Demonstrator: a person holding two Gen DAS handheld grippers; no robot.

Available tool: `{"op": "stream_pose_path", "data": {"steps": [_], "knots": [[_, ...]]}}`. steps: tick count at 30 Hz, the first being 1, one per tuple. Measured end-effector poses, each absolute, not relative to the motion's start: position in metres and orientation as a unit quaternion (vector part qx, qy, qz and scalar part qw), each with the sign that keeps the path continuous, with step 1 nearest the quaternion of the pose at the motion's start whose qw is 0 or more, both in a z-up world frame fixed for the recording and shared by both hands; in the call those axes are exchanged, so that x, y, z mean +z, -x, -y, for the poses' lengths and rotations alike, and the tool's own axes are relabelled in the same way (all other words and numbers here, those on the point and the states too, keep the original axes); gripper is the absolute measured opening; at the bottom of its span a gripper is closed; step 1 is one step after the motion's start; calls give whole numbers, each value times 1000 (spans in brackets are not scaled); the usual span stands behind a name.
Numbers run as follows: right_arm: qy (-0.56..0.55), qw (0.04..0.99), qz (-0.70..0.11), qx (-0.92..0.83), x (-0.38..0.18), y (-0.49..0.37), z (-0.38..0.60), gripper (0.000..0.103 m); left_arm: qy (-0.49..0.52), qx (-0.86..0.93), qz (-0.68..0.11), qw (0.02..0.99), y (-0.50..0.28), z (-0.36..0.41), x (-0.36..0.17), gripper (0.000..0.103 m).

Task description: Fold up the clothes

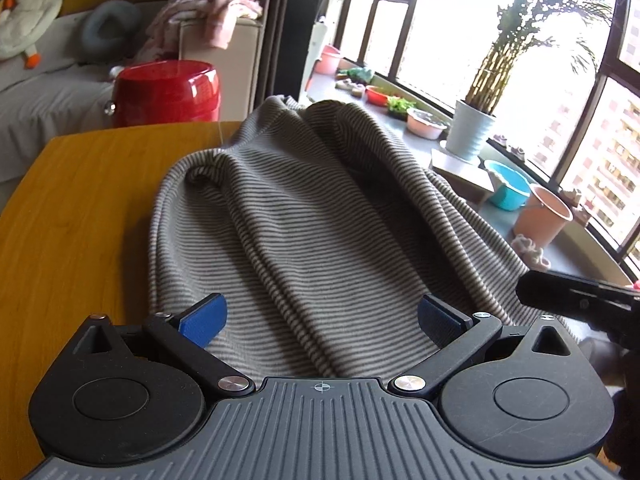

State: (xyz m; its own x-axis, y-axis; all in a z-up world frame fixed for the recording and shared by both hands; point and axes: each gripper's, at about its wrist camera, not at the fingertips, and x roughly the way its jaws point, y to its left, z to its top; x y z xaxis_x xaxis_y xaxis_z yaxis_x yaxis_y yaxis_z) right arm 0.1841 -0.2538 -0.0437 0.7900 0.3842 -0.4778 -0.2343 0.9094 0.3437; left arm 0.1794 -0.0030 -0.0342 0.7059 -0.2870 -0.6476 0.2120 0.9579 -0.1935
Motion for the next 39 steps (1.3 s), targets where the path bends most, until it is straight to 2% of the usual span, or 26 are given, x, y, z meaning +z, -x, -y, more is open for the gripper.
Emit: {"op": "stream_pose_path", "data": {"steps": [3, 6, 9, 15, 25, 32, 39], "knots": [[-134, 934, -276, 185, -44, -214, 241, 103, 85, -132, -384, 910, -199, -8, -47, 103], [-152, 926, -290, 191, -55, -246, 235, 103, 106, -138, -361, 916, -198, -20, -53, 103], [-179, 913, -316, 185, -73, -269, 235, 103, 94, -156, -350, 919, -191, -22, -56, 103], [-201, 907, -317, 192, -76, -268, 237, 103, 68, -170, -335, 924, -180, -20, -59, 103], [-206, 889, -327, 247, -76, -219, 233, 103, 118, -189, -345, 912, -127, -57, -52, 103], [-193, 866, -348, 302, -73, -176, 221, 103, 113, -173, -346, 915, -78, -70, -51, 103], [-159, 858, -356, 335, -66, -140, 216, 103, 183, -174, -366, 896, -79, -93, -46, 103]]}}
